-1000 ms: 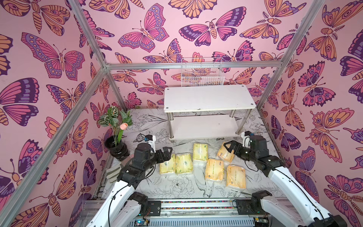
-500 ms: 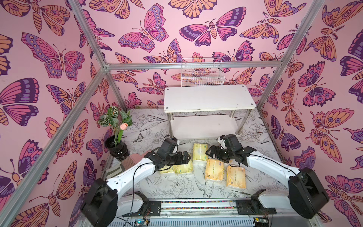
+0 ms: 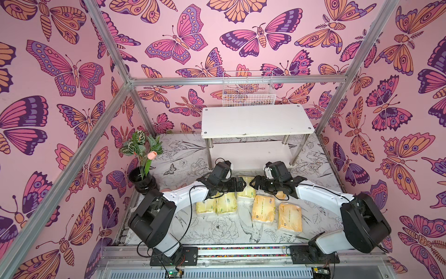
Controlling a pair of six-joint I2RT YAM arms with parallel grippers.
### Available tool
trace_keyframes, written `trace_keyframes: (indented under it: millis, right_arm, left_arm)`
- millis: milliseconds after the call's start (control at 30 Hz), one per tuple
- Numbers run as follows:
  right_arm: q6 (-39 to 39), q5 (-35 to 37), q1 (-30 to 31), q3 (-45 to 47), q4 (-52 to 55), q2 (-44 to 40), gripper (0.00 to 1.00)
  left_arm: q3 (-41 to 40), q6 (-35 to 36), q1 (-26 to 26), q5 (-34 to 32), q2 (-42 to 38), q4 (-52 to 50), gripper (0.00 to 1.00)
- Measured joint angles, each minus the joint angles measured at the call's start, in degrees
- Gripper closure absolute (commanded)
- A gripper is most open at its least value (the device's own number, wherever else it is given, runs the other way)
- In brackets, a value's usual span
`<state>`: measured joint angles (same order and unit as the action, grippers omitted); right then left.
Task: Place the tissue boxes on the shelf by color
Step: Pick up the box of tissues from the center of the board.
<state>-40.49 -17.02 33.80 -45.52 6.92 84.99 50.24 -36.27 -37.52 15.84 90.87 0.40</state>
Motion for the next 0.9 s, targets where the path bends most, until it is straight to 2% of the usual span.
trace_keyframes:
  millis: [200, 633, 700, 800, 900]
  right_arm:
    - [0.00, -0.79, 0.00, 0.00, -3.15, 2.99, 0.27]
    - [-1.90, -3.69, 0.00, 2.03, -10.03, 7.82, 0.28]
    - [-2.21, -4.07, 0.00, 2.67, -10.91, 8.44, 0.25]
    - [-2.95, -4.76, 0.00, 3.21, -12.33, 8.83, 0.14]
    - [-3.15, -5.46, 0.00, 3.50, -13.60, 8.83, 0.12]
  left_arm:
    - [0.28, -0.28, 0.00, 0.00, 3.23, 5.16, 0.00]
    - [0.17, -5.25, 0.00, 0.07, 8.22, 14.03, 0.00]
    - [0.11, -6.27, 0.00, 0.13, 8.63, 15.13, 0.00]
    - [-0.33, -7.78, 0.00, 0.52, 9.33, 16.85, 0.00]
    - [-0.96, -9.09, 0.07, 0.70, 10.01, 18.32, 0.00]
